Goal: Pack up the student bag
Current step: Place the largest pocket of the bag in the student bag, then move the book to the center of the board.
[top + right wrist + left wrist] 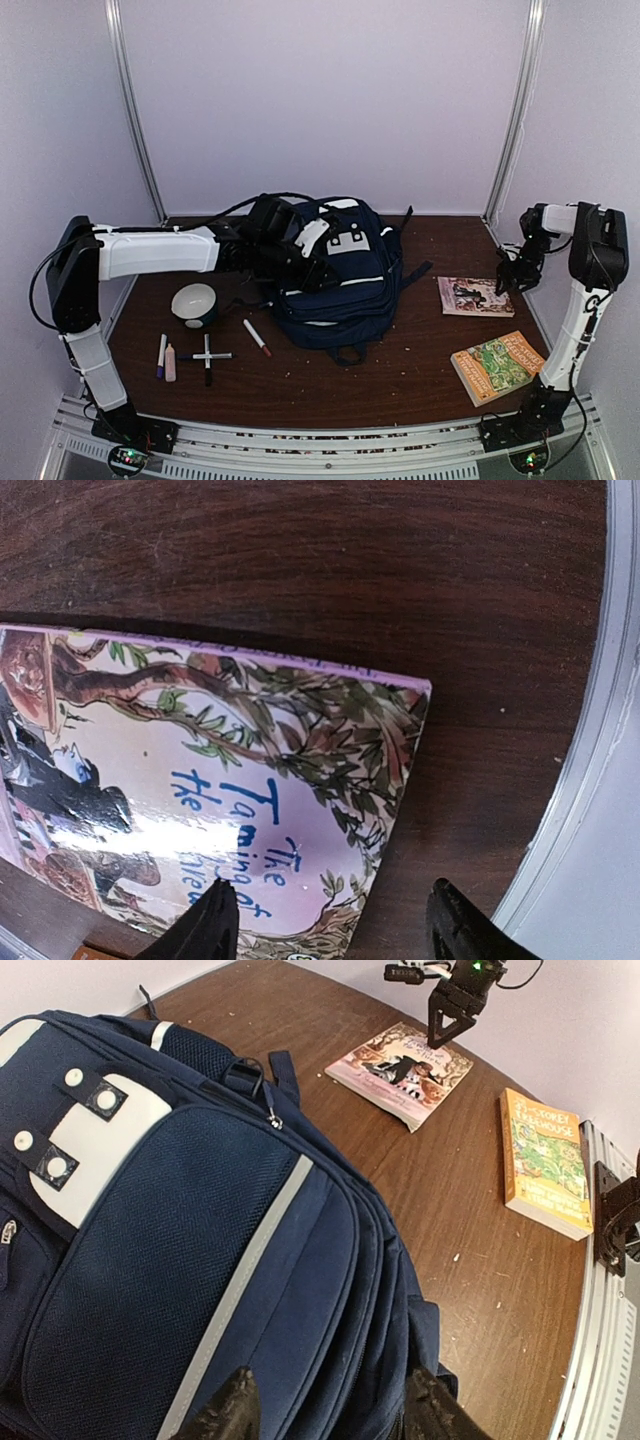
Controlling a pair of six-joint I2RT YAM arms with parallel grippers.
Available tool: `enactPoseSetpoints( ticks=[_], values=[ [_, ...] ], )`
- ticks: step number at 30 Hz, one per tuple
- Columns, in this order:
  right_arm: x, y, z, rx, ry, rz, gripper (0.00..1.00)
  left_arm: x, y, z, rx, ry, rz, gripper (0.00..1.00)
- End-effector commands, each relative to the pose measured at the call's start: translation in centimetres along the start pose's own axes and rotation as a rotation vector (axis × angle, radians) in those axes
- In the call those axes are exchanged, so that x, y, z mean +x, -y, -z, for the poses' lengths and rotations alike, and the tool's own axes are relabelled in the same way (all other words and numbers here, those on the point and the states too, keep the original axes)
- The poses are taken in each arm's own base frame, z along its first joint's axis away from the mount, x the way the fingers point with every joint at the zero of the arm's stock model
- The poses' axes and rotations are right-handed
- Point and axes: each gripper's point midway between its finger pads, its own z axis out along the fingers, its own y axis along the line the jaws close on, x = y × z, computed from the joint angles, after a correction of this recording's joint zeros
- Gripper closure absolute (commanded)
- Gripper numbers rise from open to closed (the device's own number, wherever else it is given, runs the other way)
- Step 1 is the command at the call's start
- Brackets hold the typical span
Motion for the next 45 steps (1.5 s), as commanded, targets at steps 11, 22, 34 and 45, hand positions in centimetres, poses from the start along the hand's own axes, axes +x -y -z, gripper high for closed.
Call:
enactPoseSetpoints(
  ticks=[11,22,34,45],
  values=[
    [-0.4,-0.1,-1.1,-0.054,-0.092,-0.006,0.37,-4.8,0.9,0.2,0.038,0.102,0.037,0.49],
    [-2.8,-2.0,-1.2,0.055,-0.097,0.167,0.45,-5.0,0.9,-0.5,0.054,0.087,0.053,0.49],
    [-4.2,-7.7,-1.2,0.144,-0.096,0.431,0.45,-4.1,1.0,-1.3,0.071,0.057,0.069,0.49],
    [-5.9,-7.7,0.9,0.196,-0.028,0.378,0.45,-3.9,1.0,-1.7,0.081,0.045,0.073,0.49]
  ],
)
